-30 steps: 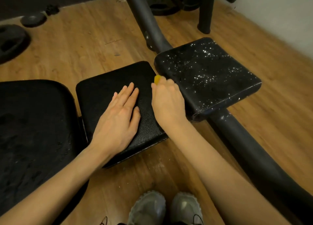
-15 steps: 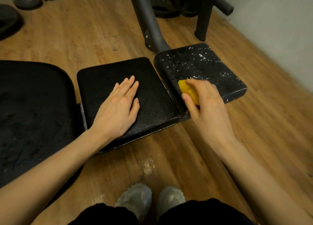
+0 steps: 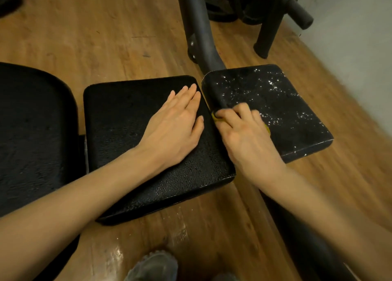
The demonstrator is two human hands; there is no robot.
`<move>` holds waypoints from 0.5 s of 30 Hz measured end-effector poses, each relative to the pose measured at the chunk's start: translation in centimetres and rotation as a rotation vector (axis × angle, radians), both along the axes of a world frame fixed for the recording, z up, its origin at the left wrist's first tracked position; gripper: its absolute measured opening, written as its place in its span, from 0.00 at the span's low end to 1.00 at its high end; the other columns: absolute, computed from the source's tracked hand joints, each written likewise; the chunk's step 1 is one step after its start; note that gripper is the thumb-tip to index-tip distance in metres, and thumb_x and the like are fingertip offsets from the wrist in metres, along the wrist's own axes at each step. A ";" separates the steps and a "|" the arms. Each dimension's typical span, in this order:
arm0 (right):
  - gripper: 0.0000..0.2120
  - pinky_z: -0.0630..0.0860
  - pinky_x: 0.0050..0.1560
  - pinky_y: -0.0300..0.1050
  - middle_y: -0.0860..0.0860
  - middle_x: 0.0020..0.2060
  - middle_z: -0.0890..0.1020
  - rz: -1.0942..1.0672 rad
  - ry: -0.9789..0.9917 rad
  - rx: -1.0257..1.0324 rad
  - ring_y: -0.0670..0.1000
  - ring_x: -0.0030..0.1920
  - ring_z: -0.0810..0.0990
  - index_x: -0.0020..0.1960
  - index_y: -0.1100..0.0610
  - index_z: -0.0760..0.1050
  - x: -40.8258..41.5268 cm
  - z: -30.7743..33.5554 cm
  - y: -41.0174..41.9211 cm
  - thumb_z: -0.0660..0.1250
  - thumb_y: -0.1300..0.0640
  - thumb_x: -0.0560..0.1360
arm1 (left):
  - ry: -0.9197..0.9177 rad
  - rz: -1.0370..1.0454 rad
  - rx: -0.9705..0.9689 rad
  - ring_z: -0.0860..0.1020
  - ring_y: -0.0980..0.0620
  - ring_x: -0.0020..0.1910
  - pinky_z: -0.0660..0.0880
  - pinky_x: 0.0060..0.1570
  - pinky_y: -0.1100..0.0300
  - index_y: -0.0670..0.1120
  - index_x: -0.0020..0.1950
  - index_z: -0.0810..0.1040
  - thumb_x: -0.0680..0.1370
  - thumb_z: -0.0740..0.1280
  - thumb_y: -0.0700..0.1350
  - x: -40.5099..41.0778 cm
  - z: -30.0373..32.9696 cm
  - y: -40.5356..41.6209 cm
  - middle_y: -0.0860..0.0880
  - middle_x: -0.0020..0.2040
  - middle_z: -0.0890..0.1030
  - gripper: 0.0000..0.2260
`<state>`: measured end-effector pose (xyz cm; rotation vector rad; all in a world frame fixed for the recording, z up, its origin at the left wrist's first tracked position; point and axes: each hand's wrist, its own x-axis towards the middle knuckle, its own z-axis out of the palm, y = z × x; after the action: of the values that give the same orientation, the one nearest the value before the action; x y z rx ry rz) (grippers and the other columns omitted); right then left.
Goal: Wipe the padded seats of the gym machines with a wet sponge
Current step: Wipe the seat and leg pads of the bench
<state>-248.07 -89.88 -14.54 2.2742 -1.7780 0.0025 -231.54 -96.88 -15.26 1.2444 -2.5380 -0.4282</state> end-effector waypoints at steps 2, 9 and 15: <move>0.10 0.65 0.54 0.50 0.55 0.57 0.79 0.011 0.030 0.013 0.59 0.58 0.74 0.54 0.62 0.80 0.0 -0.3 -4.3 0.64 0.61 0.75 | 0.005 0.001 -0.011 0.50 0.52 0.79 0.41 0.76 0.61 0.43 0.80 0.54 0.84 0.53 0.51 0.2 -0.4 0.1 0.46 0.80 0.53 0.26; 0.17 0.62 0.72 0.54 0.55 0.63 0.78 -0.010 -0.171 0.045 0.58 0.70 0.70 0.62 0.62 0.78 -0.1 -0.2 -2.5 0.57 0.59 0.77 | -0.001 0.001 -0.010 0.52 0.51 0.79 0.42 0.76 0.60 0.41 0.79 0.55 0.83 0.49 0.52 0.1 -0.2 0.4 0.45 0.80 0.54 0.27; 0.18 0.59 0.73 0.55 0.57 0.66 0.76 -0.028 -0.127 0.095 0.59 0.73 0.65 0.64 0.64 0.75 0.1 -0.9 -8.6 0.58 0.63 0.77 | -0.005 0.022 -0.054 0.55 0.50 0.79 0.43 0.76 0.59 0.40 0.78 0.58 0.82 0.49 0.52 0.0 -0.4 0.5 0.43 0.79 0.58 0.27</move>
<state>-247.95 -98.51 -15.46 2.3629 -1.9110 0.0594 -231.54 -96.35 -15.63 1.2541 -2.5202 -0.3503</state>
